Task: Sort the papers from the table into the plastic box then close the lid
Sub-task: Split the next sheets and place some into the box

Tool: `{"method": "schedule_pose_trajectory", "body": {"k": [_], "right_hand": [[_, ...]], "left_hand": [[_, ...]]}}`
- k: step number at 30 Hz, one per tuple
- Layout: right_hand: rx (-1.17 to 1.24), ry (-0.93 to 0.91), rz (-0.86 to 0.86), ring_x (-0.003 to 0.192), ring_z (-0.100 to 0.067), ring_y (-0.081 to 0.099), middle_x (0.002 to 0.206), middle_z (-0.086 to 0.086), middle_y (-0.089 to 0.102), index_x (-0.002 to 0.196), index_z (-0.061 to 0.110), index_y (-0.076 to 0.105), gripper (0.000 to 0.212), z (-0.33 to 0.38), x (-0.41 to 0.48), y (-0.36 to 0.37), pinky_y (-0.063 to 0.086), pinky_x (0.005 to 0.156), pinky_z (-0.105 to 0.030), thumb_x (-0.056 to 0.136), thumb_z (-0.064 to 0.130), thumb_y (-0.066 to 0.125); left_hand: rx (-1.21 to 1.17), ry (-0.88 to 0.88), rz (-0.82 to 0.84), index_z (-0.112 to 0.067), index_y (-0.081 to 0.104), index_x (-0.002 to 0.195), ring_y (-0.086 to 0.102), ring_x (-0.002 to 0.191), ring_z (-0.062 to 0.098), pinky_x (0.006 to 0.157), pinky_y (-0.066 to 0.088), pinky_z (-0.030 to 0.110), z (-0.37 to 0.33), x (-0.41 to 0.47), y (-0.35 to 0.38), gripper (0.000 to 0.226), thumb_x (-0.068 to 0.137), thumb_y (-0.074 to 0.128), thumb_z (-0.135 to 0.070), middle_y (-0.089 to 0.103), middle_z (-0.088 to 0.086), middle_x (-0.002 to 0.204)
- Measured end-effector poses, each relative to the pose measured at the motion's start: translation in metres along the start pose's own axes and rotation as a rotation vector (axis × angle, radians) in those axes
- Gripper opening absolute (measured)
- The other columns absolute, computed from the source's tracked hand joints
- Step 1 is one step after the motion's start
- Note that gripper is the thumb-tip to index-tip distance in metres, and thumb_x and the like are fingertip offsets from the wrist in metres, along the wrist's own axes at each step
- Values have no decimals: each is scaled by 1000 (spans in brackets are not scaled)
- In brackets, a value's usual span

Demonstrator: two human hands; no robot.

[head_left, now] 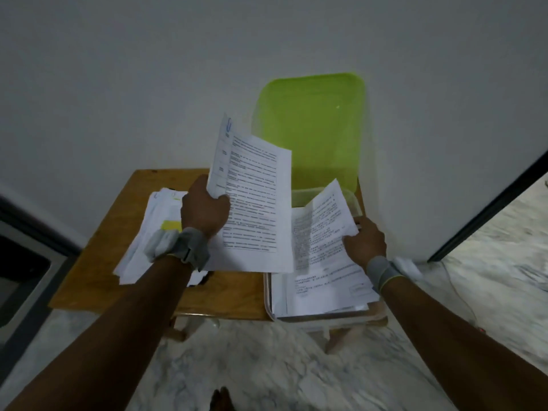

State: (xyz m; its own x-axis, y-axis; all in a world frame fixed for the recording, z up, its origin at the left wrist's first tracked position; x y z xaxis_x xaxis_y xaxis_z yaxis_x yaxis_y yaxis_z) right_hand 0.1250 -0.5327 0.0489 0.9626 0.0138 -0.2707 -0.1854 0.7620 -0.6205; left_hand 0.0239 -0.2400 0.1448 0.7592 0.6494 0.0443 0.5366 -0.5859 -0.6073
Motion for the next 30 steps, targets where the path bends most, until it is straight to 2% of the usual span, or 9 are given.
{"method": "schedule_pose_trajectory", "body": {"k": [4, 7, 9, 13, 17, 20, 23, 27, 30], "right_hand": [[-104, 20, 159, 116, -35, 59, 131, -12, 62, 134, 16, 52, 48, -20, -2, 15, 47, 94, -33, 86, 18, 57], [-103, -66, 103, 117, -38, 58, 133, -13, 60, 139, 19, 46, 51, -24, 1, 6, 48, 98, -37, 89, 17, 52], [-50, -125, 52, 121, -38, 56, 136, -13, 59, 142, 21, 44, 54, -19, 6, -8, 46, 104, -41, 90, 16, 54], [35, -154, 10, 116, -32, 62, 128, -10, 65, 130, 22, 56, 46, -11, 17, -30, 48, 103, -43, 85, 17, 58], [-12, -197, 38, 115, -26, 62, 129, -3, 65, 128, 24, 57, 44, -8, 19, -29, 49, 102, -42, 85, 26, 63], [-68, -222, 79, 120, -25, 58, 132, -1, 62, 128, 28, 56, 44, -5, 18, -15, 46, 104, -37, 85, 31, 64], [-116, -254, 122, 120, -26, 58, 130, -3, 63, 128, 28, 57, 43, 19, 16, 9, 42, 97, -30, 86, 35, 64], [-159, -373, 175, 122, -29, 56, 130, -5, 63, 128, 25, 57, 45, 76, 5, 52, 44, 97, -34, 86, 39, 64], [-151, -425, 205, 122, -29, 56, 130, -6, 63, 127, 23, 57, 45, 110, -1, 82, 45, 97, -34, 85, 38, 64]], "left_hand": [[10, -30, 62, -15, 60, 111, 62, 101, 38, 86, 54, 46, 3, -20, 41, 39, 73, 61, -27, 67, 12, 110], [-32, -81, 149, -12, 57, 121, 61, 109, 34, 86, 50, 37, 8, -30, 82, 40, 81, 64, -12, 65, 11, 121], [-60, -109, 200, -13, 55, 122, 60, 110, 32, 88, 49, 34, 9, -37, 109, 40, 83, 63, -10, 64, 10, 122], [-1, -143, 259, -13, 49, 130, 58, 115, 33, 91, 48, 32, 15, -51, 151, 47, 84, 60, -11, 61, 11, 128], [179, 16, 255, -11, 29, 148, 56, 119, 35, 94, 50, 38, 12, -60, 171, 74, 81, 62, -11, 57, 15, 133], [213, 190, 199, -11, 23, 151, 48, 130, 32, 100, 47, 38, 4, -58, 161, 83, 80, 64, -20, 49, 12, 144], [332, 273, 121, -13, 32, 148, 43, 134, 30, 107, 40, 41, 1, -37, 128, 78, 80, 65, -31, 47, 10, 147], [563, 331, 44, -18, 47, 139, 47, 128, 32, 99, 41, 43, 11, -6, 68, 68, 76, 63, -37, 53, 8, 139], [625, 324, 0, -21, 53, 133, 51, 124, 30, 95, 43, 41, 29, 10, 34, 61, 77, 62, -43, 57, 5, 135]]}}
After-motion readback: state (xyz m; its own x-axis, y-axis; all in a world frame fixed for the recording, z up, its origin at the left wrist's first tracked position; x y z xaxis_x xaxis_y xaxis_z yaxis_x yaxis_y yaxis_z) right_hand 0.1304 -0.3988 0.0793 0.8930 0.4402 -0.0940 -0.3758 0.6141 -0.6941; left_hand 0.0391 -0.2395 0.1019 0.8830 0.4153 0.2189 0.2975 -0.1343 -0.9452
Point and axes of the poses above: each hand's wrist, its own x-axis towards the middle knuckle, its own y-axis out of the palm, z = x × y, the point moved 2 cm from there along x, towards the middle knuckle
